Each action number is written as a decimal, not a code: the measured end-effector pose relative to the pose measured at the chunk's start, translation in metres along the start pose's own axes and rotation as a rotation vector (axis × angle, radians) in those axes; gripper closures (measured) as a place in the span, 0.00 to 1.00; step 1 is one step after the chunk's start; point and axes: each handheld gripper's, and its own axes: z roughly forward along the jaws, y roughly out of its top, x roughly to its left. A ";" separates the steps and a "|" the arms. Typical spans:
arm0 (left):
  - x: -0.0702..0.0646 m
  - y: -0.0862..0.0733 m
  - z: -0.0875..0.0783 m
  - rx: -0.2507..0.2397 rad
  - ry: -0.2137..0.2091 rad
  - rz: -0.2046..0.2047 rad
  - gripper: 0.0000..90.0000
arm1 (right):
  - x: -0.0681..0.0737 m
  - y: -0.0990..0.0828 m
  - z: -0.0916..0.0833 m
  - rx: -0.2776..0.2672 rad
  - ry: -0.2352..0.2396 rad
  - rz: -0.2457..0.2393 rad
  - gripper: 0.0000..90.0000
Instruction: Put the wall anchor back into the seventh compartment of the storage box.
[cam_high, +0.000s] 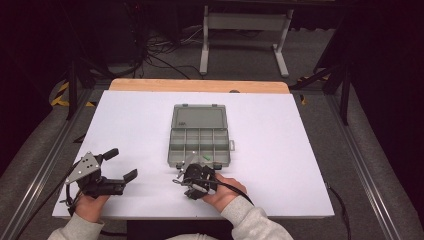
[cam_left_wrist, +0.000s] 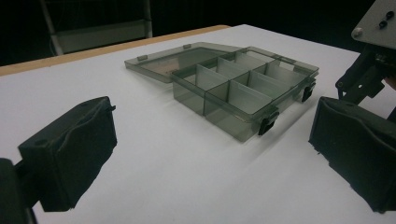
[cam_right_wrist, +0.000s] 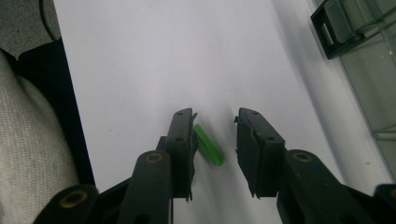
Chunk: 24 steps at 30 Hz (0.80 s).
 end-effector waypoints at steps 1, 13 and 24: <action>0.000 0.000 0.000 -0.001 0.002 -0.003 0.01 | 0.000 0.000 0.000 -0.001 0.005 0.000 0.77; 0.000 0.000 0.000 -0.002 0.002 -0.004 0.01 | 0.000 0.000 0.001 0.011 0.024 -0.018 0.93; 0.000 0.000 0.000 -0.002 0.002 -0.004 0.01 | 0.000 0.003 -0.013 -0.024 0.019 -0.030 0.94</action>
